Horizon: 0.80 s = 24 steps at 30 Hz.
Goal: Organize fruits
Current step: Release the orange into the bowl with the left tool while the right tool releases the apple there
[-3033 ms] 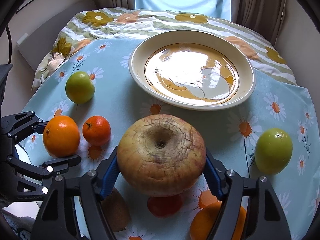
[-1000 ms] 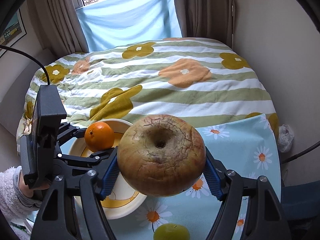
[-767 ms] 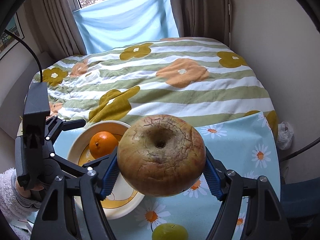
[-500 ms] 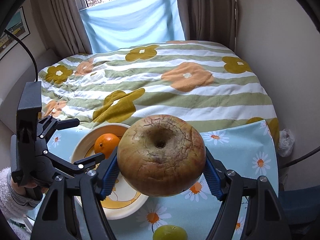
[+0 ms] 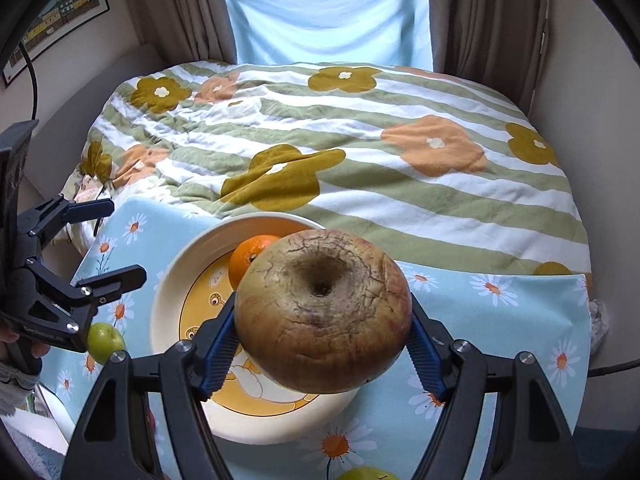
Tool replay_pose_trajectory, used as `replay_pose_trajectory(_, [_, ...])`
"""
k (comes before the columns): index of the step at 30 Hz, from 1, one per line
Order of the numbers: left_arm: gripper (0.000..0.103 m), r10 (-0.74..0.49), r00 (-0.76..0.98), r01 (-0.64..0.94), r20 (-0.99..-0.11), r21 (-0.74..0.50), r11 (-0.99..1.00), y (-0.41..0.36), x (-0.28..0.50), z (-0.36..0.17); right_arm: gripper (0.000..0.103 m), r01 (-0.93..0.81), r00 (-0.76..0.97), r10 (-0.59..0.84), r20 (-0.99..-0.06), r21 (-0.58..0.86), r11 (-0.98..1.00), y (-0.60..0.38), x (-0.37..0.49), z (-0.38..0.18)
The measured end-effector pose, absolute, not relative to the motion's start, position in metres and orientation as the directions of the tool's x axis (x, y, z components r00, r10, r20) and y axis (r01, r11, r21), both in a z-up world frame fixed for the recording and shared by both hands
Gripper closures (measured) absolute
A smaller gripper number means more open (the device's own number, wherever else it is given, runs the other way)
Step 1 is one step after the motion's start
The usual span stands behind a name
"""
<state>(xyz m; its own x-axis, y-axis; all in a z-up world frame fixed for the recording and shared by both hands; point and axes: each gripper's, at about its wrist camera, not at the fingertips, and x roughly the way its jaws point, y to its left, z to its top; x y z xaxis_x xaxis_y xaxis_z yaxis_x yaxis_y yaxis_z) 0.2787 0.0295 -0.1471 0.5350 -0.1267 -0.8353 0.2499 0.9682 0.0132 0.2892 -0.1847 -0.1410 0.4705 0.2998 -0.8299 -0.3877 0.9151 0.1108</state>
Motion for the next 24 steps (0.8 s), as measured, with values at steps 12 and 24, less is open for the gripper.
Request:
replay_pose_trajectory(12, [0.0, -0.127, 0.522, 0.212, -0.843, -0.016, 0.977, 0.045, 0.252, -0.16, 0.032, -0.486, 0.416, 0.271, -0.868, 0.039, 0.873, -0.165, 0.294, -0.184])
replay_pose_trajectory(24, [0.0, -0.122, 0.518, 0.212, -0.847, -0.011, 0.977, 0.039, 0.241, -0.158, 0.0, -0.432, 0.464, 0.346, -0.815, 0.133, 0.892, -0.177, 0.296, -0.176])
